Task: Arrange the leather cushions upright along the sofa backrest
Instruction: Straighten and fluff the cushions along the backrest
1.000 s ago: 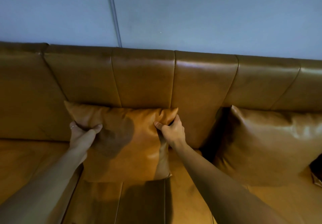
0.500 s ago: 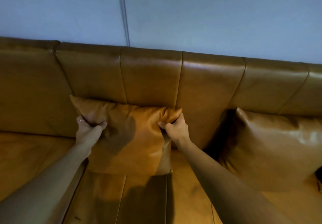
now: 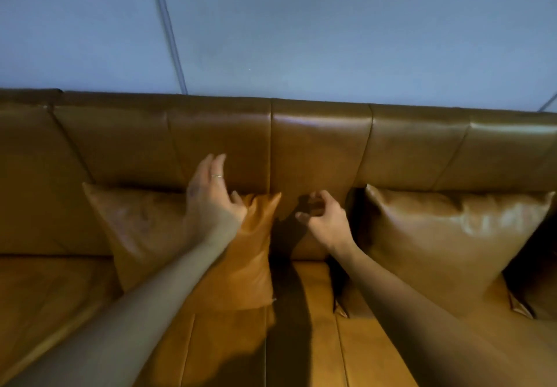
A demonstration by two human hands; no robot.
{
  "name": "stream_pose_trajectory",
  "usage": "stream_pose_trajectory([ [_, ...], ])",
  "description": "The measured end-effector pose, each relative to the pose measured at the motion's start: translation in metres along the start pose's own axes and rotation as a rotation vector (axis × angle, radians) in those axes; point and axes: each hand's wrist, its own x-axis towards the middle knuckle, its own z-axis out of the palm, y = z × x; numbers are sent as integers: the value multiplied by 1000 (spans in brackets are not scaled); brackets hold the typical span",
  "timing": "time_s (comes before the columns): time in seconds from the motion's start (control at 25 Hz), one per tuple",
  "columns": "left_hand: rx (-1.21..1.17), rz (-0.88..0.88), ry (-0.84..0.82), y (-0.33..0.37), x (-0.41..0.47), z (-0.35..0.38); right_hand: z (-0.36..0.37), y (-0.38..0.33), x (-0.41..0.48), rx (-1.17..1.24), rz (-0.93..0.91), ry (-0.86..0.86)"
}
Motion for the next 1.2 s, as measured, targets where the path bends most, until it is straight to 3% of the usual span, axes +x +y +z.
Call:
stream_pose_trajectory([
  [0.12,-81,185,-82,70,-12,38,-51,6,-8,-133,-140,223],
  [0.2,-155,174,-217,111,-22,63,-85,16,-14,-198,-186,320],
  [0.32,-348,-134,-504,163,-35,102,-132,43,-17,-493,-164,418],
  [0.4,-438,-385,-667,186,-38,126,-158,59,-15,-718,-35,356],
  [0.52,-631,-675,-781,205,-41,152,-183,77,-10,-792,69,185],
  [0.72,-652,-788,-701,210,-50,180,-198,86,-9,-965,26,18],
  [1.0,-557,-782,-561,201,-52,171,-186,83,-20,-942,-104,93],
  [1.2,-555,-855,-642,190,-43,160,-174,83,-15,-956,-93,56],
])
